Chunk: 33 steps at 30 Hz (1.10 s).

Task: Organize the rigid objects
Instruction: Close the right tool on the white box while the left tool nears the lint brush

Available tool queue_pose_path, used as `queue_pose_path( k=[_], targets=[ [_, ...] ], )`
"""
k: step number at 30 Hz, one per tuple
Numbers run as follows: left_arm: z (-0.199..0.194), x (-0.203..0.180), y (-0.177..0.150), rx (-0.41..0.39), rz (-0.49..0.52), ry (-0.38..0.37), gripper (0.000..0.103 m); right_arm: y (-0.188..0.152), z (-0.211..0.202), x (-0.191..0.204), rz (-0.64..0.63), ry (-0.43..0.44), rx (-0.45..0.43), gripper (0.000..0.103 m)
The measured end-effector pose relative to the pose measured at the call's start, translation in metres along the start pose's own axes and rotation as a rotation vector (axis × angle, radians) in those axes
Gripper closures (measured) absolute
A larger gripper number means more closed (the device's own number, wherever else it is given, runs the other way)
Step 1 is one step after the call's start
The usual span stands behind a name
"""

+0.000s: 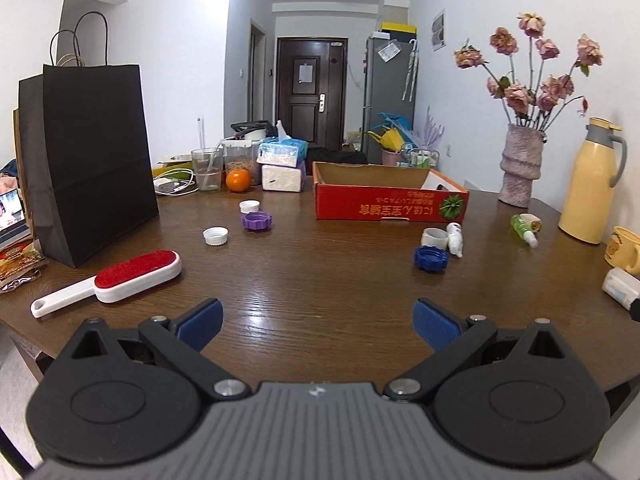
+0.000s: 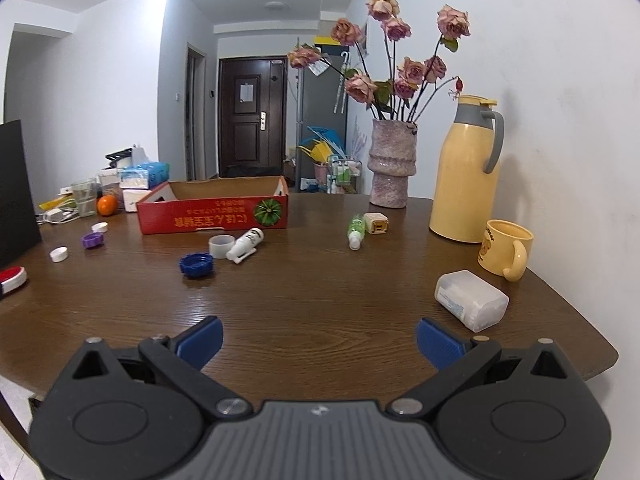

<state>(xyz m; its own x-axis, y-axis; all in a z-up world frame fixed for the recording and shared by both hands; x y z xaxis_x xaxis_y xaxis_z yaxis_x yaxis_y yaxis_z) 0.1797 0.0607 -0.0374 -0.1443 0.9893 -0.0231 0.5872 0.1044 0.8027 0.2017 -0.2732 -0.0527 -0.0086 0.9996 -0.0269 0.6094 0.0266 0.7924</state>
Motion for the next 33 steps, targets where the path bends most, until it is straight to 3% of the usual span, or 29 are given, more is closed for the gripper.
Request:
queue_pose_path(
  k=[15,33],
  targets=[
    [0.040,0.033,0.019,0.043,-0.072,0.060,0.000,0.018,0.046,-0.041,0.047,-0.083,0.049,0.000],
    [0.087,0.090,0.031,0.077,-0.170,0.205,0.000,0.038,0.097,-0.108,0.083,-0.218,0.091,0.000]
  ],
)
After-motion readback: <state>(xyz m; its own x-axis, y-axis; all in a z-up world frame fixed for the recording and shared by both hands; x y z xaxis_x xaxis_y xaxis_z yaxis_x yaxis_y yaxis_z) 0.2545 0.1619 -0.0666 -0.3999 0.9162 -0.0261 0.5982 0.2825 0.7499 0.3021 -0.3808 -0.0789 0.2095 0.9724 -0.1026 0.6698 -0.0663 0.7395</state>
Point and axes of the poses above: each gripper's, at about its wrist camera, not at the fingertips, and z roughly the way its jaws point, x to its left, y to its top, the point moved 10 cm from there along z, roughly the way its jaws point, and after that the axes turned 12 degrees about x, right-handed, at the moved point
